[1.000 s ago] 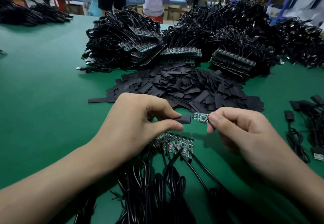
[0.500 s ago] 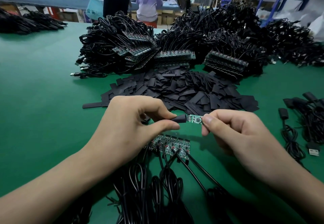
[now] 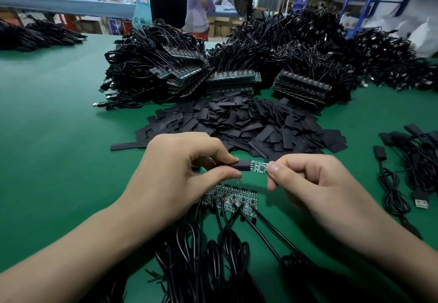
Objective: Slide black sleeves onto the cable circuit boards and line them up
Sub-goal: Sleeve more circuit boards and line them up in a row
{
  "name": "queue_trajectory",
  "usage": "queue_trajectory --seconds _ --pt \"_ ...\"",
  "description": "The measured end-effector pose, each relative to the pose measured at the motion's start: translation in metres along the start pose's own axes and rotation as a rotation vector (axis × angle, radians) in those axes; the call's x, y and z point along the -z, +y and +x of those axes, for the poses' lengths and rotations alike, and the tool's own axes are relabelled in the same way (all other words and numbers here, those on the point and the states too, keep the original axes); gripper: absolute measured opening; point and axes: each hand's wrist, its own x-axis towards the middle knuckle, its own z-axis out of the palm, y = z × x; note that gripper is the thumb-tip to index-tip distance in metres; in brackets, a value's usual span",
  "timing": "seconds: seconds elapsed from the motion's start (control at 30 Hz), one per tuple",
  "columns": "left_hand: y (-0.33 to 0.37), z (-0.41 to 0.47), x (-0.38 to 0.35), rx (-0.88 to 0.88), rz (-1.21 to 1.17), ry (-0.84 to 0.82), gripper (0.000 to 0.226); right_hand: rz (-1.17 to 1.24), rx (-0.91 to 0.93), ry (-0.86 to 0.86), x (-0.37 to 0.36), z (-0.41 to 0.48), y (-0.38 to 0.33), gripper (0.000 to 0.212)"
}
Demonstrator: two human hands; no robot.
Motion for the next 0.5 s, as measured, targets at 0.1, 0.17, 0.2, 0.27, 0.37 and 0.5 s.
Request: queue_trajectory --seconds 0.1,0.17,0.2,0.27,0.37,0.5 --pt "-0.0007 0.0007 0.0036 -0.076 0.080 -0.042 0.021 -0.007 0.004 -0.012 -0.0005 0.0003 -0.0004 0.045" --pt "-0.0010 0.0013 0.0053 -0.126 0.125 -0.050 0.022 -0.002 0.000 -0.009 0.0002 0.0002 -0.0006 0.044" --pt "-0.0011 0.0016 0.0052 -0.150 0.143 -0.051 0.022 0.018 -0.004 -0.008 0.0009 0.0003 -0.0004 0.043" --pt "-0.0017 0.0016 0.0042 -0.192 0.170 -0.050 0.021 0.048 -0.015 -0.013 0.0020 0.0010 0.0000 0.042" --pt "-0.0031 0.0018 0.0036 -0.214 0.180 -0.047 0.020 0.076 -0.022 -0.032 0.0017 0.0019 0.0007 0.043" --pt "-0.0047 0.0013 0.0028 -0.169 0.107 -0.046 0.023 -0.004 0.015 -0.024 0.0007 0.0020 0.0022 0.042"
